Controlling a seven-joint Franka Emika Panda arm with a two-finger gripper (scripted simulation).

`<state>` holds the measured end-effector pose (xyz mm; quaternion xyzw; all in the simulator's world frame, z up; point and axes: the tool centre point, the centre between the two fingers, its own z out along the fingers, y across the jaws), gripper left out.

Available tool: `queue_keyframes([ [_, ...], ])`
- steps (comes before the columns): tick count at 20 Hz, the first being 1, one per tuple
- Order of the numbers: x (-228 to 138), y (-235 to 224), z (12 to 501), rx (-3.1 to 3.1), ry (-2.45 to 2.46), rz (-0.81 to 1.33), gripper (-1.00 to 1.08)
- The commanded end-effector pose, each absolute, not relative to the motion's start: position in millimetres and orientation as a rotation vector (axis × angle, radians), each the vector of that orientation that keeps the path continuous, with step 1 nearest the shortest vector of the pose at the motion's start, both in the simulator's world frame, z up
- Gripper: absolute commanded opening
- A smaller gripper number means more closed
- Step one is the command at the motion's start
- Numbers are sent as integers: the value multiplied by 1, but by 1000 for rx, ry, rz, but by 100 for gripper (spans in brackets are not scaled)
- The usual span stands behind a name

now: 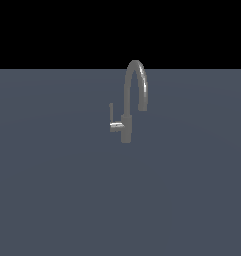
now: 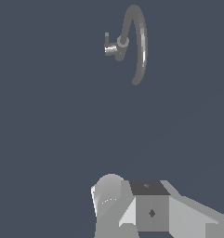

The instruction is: Turn on the faucet by rotating a designated handle.

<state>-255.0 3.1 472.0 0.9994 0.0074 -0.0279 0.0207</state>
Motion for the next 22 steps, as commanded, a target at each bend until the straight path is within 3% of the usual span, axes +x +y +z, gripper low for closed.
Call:
queue_keyframes([
  [1, -255, 3, 472, 3099, 23, -87, -100],
  [13, -251, -15, 468, 3077, 2, -119, -100],
  [22, -249, -7, 483, 3075, -80, -29, -100],
])
